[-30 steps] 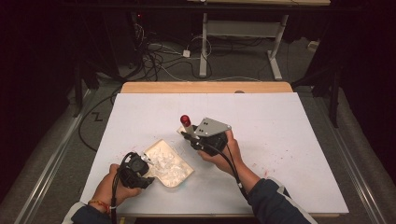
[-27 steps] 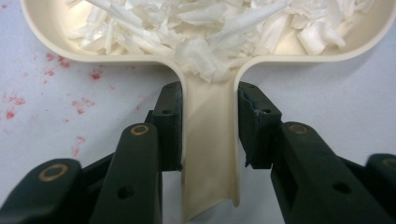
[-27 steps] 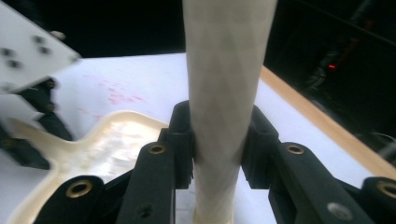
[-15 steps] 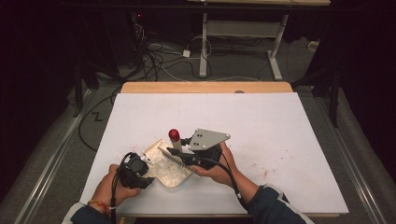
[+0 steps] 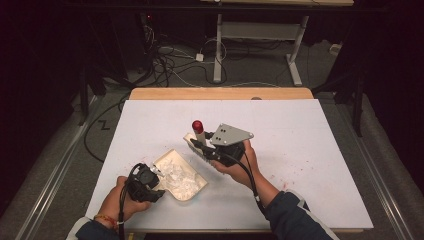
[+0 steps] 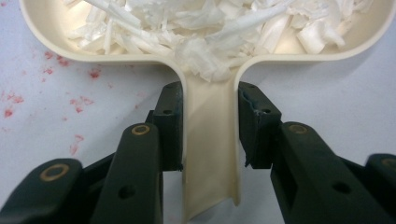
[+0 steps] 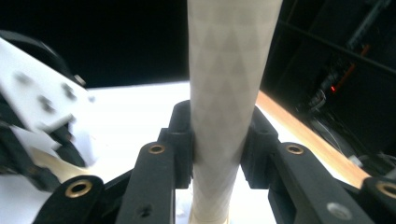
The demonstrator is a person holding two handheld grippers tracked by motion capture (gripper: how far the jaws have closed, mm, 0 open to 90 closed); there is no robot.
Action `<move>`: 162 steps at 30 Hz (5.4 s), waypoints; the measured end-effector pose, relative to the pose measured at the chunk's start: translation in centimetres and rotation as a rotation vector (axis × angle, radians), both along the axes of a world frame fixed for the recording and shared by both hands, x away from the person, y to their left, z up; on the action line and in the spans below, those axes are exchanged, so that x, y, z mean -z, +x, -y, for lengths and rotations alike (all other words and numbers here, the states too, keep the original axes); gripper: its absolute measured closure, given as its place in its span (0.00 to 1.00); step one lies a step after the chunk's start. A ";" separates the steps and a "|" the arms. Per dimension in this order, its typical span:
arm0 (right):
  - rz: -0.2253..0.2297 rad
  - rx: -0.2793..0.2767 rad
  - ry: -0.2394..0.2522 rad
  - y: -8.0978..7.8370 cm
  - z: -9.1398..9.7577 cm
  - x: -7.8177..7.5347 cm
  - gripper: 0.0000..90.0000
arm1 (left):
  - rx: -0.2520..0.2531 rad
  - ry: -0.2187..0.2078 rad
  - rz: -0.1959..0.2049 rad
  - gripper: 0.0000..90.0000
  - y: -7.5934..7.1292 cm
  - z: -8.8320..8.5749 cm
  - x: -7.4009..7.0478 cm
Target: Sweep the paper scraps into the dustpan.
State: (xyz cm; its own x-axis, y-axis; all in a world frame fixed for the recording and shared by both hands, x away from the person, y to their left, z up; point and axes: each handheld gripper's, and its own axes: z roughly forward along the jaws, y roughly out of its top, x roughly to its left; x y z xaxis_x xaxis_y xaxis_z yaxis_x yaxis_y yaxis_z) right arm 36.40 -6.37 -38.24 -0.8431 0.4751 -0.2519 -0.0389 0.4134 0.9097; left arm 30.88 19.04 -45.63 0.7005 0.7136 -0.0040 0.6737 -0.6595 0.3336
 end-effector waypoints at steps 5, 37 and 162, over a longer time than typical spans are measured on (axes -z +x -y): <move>-0.028 -0.029 -0.047 0.0 -0.7 1.5 0.78 | 0.005 -0.001 -0.003 0.70 0.0 -0.1 0.0; -0.079 -0.064 -0.083 -1.2 0.2 0.6 0.78 | 0.003 0.007 -0.006 0.70 -0.1 -0.4 -0.1; -0.115 -0.007 -0.046 -4.4 10.8 -2.7 0.78 | -0.044 -0.010 -0.059 0.70 -0.2 -1.4 -1.0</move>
